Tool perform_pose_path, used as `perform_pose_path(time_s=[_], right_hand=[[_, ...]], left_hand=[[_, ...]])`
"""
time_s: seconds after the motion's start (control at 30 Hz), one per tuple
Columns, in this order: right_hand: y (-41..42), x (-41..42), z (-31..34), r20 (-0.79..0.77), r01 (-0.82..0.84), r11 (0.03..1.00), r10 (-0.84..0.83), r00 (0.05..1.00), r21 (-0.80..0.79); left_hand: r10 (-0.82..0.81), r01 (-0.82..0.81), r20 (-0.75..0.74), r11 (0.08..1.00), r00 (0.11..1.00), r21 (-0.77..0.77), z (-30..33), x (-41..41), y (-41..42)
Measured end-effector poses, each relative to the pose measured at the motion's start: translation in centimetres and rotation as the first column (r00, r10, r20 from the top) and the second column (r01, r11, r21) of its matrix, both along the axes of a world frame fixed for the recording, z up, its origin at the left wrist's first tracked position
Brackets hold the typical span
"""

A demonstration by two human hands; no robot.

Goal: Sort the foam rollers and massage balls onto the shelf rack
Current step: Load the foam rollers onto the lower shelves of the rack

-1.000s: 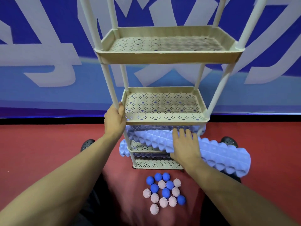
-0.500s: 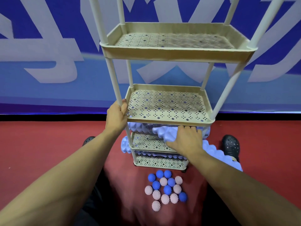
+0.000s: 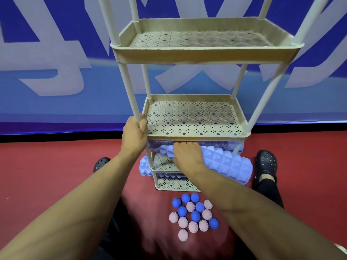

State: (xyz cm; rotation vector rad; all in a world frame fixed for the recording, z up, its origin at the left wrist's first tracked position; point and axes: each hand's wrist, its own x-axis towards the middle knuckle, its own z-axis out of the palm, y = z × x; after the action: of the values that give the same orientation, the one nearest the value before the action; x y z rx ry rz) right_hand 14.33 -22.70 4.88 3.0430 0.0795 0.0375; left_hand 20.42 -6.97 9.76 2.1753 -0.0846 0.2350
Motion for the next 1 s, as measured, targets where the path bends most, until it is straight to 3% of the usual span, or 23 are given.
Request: perform_pose_path(time_s=[0.17,0.37,0.53,0.7,0.83,1.0], right_hand=[[0.4,0.5,-0.9,-0.047,0.032,0.998,-0.030,0.998,0.052],[-1.7,-0.5,-2.1,-0.171,0.013,1.000,-0.016,0.985,-0.021],[-2.1,-0.4,-2.2,-0.045,-0.061,0.996,0.058,0.997,-0.068],[-1.4,-0.1,-1.8,-0.030,-0.066,0.996,0.064,0.997,-0.060],[0.5,1.3,0.2,0.100,-0.051,0.975,0.075,0.992,-0.217],[-1.3,1.8,0.5,-0.012,-0.067,0.988,0.066,0.998,-0.141]], left_hand=[[0.003,-0.004,0.042,1.000,0.999,0.016,-0.8,0.6,0.5],[0.026,-0.026,0.011,1.000,1.000,-0.009,-0.7,0.5,0.2],[0.020,-0.021,0.035,1.000,0.999,0.017,-0.9,0.7,0.3],[0.001,-0.001,0.053,1.000,0.999,0.005,-1.0,0.6,0.2],[-0.025,0.026,0.048,1.000,0.999,-0.015,-0.9,0.5,0.4],[-0.061,0.064,0.043,0.996,0.997,-0.062,-1.1,1.0,0.7]])
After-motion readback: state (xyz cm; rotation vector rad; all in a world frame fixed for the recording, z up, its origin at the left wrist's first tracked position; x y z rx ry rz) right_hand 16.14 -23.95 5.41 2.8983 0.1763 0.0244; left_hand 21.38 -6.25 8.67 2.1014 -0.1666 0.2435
